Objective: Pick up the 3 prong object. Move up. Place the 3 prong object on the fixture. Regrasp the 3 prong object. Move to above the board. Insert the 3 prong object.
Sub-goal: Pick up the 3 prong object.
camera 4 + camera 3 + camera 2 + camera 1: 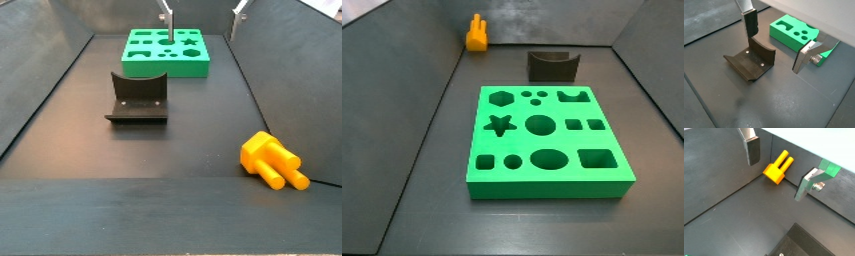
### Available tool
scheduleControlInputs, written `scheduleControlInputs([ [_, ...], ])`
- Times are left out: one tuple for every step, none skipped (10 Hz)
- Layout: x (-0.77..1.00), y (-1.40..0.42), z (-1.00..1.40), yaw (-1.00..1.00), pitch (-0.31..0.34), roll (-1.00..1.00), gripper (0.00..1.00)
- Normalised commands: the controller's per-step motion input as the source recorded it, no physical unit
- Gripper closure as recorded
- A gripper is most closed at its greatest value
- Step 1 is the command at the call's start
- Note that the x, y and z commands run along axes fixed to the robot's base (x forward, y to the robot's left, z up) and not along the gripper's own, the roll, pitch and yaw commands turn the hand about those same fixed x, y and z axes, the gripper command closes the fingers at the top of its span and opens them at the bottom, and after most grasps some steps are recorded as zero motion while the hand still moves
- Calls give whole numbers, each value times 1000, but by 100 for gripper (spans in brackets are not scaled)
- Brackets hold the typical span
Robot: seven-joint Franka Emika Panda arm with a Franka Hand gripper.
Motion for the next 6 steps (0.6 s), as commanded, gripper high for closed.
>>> scheduleControlInputs([
  [-6, 397, -109, -6, 0, 129, 0],
  [-69, 854, -106, -74, 0, 33, 0],
  [-117, 889, -31, 0, 0, 181, 0],
  [-197, 854, -197, 0, -17, 223, 0],
  [-440, 851, -640, 0, -163, 209, 0],
  [-574, 889, -914, 0, -114, 83, 0],
])
